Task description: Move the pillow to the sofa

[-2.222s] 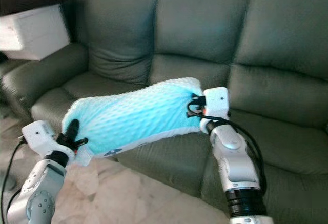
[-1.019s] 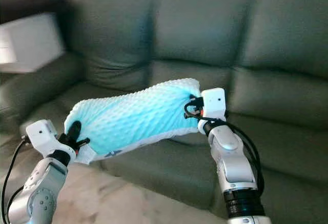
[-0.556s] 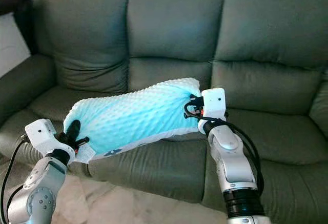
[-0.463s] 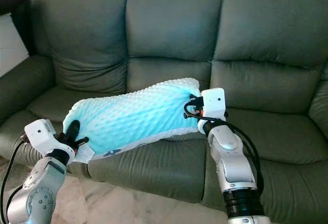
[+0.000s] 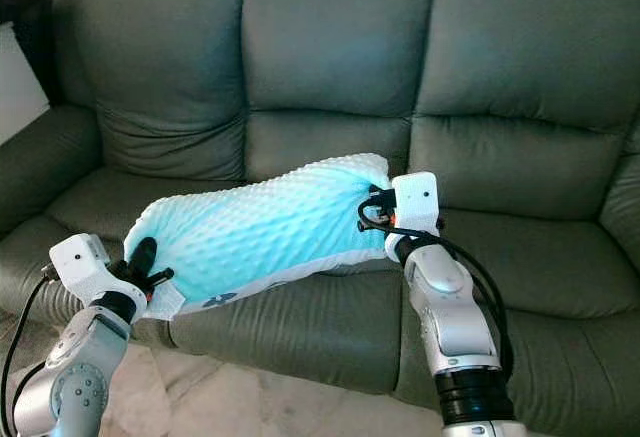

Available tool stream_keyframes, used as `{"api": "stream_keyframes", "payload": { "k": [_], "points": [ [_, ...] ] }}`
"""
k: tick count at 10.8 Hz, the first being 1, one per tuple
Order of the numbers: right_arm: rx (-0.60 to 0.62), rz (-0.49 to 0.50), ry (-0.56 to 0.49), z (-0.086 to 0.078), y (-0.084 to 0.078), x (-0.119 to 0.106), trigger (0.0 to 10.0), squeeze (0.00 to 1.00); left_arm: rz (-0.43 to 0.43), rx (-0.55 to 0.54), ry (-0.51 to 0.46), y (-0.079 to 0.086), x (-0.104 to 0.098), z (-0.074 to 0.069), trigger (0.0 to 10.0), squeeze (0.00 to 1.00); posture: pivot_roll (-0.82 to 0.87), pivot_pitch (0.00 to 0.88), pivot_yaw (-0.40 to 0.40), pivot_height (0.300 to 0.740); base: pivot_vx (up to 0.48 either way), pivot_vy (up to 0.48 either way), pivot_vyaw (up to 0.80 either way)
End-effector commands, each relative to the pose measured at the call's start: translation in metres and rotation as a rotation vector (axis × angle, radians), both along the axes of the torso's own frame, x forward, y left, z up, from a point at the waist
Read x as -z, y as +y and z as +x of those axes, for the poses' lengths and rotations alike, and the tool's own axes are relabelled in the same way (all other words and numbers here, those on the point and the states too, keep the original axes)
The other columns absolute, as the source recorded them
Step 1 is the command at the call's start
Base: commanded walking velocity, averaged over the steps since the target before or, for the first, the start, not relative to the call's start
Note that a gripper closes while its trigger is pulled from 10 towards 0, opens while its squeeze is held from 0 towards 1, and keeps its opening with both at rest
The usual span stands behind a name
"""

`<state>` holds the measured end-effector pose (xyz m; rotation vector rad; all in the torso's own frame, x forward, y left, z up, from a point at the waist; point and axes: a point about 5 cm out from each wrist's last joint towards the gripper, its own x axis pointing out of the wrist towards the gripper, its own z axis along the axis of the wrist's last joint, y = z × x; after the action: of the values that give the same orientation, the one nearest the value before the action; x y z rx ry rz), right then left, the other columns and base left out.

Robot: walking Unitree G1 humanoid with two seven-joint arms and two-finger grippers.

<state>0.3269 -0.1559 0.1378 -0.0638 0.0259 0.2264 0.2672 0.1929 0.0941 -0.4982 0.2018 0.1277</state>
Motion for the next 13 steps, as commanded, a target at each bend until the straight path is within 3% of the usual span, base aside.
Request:
{"api": "stream_keyframes", "payload": {
  "k": [1, 4, 11, 13],
  "points": [
    [0.012, 0.008, -0.014, 0.0029, -0.0013, -0.0056, 10.0, 0.00, 0.012, -0.016, 0.005, 0.0051, -0.0016, 0.0012, 10.0, 0.00, -0.25, 0.000, 0.077, 0.740, 0.000, 0.000, -0.80],
    [0.007, 0.002, -0.015, 0.0029, -0.0009, -0.0050, 10.0, 0.00, 0.023, -0.019, 0.006, 0.0084, -0.0016, 0.0011, 10.0, 0.00, -0.24, 0.000, 0.077, 0.740, 0.000, 0.000, -0.80],
    [0.002, -0.006, -0.022, 0.0024, -0.0010, -0.0053, 10.0, 0.00, 0.024, 0.013, 0.015, 0.0046, -0.0010, 0.0023, 10.0, 0.00, -0.25, 0.000, 0.078, 0.740, 0.000, 0.454, 0.00],
    [0.005, -0.012, -0.017, 0.0024, -0.0012, -0.0041, 10.0, 0.00, 0.032, 0.042, -0.014, 0.0010, -0.0038, 0.0020, 10.0, 0.00, -0.25, 0.000, 0.078, 0.740, 0.000, 0.000, 0.00]
  ]
}}
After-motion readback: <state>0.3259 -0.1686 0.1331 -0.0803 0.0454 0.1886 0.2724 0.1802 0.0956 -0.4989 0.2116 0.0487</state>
